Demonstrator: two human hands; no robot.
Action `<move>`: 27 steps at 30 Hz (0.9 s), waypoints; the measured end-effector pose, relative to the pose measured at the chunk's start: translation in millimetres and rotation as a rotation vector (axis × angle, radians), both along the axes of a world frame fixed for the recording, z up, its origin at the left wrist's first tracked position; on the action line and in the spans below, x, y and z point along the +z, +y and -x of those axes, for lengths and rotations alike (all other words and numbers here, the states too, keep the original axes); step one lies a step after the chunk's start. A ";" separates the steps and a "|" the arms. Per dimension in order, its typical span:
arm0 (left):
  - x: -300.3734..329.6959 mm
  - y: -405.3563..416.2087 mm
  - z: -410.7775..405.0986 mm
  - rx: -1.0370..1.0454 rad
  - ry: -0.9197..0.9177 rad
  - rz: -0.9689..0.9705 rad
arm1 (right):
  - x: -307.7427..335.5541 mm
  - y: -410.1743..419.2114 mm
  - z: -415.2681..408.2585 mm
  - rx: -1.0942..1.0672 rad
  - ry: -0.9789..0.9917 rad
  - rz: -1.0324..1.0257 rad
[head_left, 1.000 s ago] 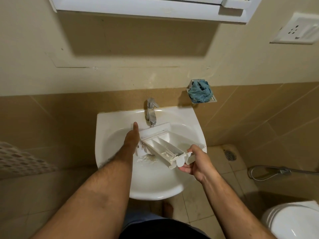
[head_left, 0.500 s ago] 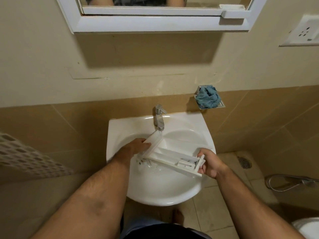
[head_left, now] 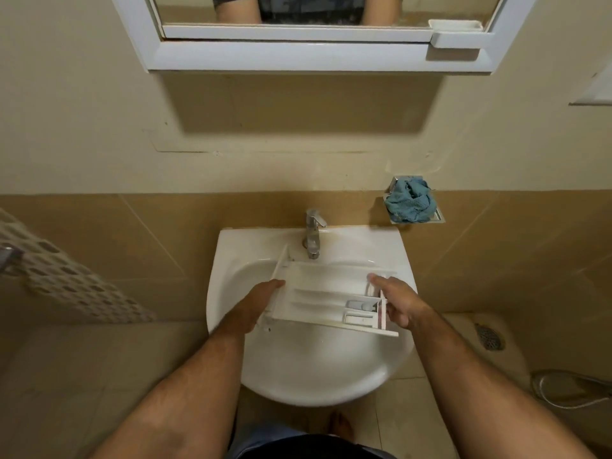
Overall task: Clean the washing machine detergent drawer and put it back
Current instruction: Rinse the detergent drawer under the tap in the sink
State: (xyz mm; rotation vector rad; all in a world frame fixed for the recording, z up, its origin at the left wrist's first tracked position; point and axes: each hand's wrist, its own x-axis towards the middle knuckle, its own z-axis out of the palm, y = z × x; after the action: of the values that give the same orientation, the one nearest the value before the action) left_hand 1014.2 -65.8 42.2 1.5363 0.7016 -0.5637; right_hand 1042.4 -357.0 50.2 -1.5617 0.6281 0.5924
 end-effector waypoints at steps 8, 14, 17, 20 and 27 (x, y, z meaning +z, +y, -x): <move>-10.4 -21.0 17.6 0.181 -0.124 -0.147 | 0.3 12.2 -28.6 0.131 -0.119 0.132; -5.8 -34.0 24.8 0.261 -0.169 -0.243 | -12.6 15.2 -32.5 0.239 -0.205 0.266; -3.5 -36.3 25.8 0.282 -0.162 -0.288 | -18.8 13.0 -34.4 0.281 -0.199 0.300; -1.5 -38.8 26.9 0.284 -0.156 -0.308 | -21.2 11.9 -33.0 0.297 -0.196 0.289; 0.5 -36.4 32.5 0.303 -0.163 -0.339 | -22.3 11.4 -27.9 0.316 -0.223 0.219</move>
State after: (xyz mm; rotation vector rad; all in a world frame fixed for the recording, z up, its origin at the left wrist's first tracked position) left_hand 981.6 -102.2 42.7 1.7222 0.9159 -0.0921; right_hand 1070.3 -345.6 27.9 -1.9215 0.2848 0.5857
